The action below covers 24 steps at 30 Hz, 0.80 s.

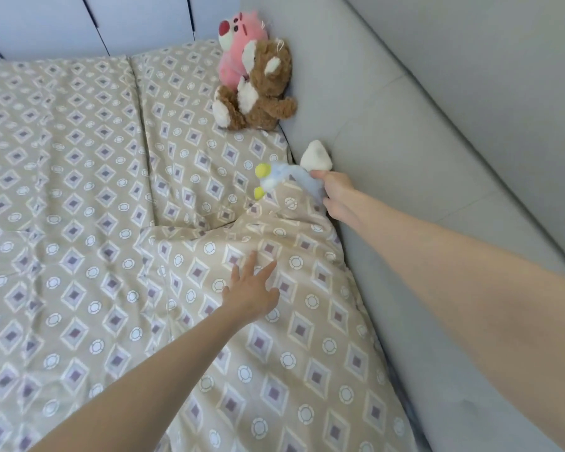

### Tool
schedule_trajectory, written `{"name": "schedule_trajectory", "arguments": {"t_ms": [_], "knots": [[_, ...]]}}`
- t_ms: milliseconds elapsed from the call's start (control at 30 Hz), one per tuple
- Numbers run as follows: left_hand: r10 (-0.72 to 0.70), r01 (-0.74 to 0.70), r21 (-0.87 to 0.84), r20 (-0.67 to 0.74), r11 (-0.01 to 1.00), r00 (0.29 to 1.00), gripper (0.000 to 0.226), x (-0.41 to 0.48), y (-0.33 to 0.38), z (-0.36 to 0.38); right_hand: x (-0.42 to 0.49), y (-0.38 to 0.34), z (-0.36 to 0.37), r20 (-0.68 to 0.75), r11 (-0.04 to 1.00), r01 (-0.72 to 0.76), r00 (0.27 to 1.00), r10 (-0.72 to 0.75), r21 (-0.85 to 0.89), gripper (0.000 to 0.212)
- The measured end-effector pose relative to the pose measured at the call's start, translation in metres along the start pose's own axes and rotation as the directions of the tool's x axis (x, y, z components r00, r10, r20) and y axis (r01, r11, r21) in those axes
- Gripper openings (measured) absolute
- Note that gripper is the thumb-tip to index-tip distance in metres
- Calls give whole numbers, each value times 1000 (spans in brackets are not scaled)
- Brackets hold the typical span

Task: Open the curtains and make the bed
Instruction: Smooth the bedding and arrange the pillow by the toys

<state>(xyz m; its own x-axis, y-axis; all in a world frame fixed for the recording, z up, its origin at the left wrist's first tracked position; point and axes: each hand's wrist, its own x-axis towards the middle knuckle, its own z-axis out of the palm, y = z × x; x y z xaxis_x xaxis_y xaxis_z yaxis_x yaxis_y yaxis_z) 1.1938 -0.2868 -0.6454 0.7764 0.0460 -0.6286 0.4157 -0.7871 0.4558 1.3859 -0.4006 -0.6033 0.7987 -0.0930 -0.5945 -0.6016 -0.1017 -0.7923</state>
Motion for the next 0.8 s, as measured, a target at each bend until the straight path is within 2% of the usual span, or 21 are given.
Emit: {"name": "schedule_trajectory", "arguments": {"t_ms": [67,133,167,300,467,567,667,733,800], "knots": [[5,-5,-47,2,999,1000,61,0,5,-9,-13,-26,2,-10,995,67,998,-66,80,9],[7,-14,-119,-58,993,998,61,-3,11,-19,-32,-53,7,17,982,140,990,-143,123,11],[16,-33,-169,-98,985,995,61,-7,16,-26,-42,-67,9,34,979,174,983,-178,104,6],[50,-125,-291,-251,948,967,67,-27,39,-60,-85,-104,7,33,931,345,939,-343,-117,10],[55,-221,-365,-415,904,908,92,-54,55,-103,-127,-123,-13,13,864,425,899,-438,-271,27],[89,-232,-283,-442,931,893,116,-72,60,-117,-149,-116,-28,68,816,429,896,-439,-386,31],[109,-159,-107,-370,982,922,136,-84,65,-125,-169,-103,-42,136,795,415,907,-398,-442,33],[139,-140,22,-324,990,936,143,-91,66,-123,-186,-94,-53,183,796,397,918,-352,-457,42],[210,-189,102,-276,977,938,145,-99,67,-118,-204,-87,-63,215,810,377,926,-311,-450,46]]}}
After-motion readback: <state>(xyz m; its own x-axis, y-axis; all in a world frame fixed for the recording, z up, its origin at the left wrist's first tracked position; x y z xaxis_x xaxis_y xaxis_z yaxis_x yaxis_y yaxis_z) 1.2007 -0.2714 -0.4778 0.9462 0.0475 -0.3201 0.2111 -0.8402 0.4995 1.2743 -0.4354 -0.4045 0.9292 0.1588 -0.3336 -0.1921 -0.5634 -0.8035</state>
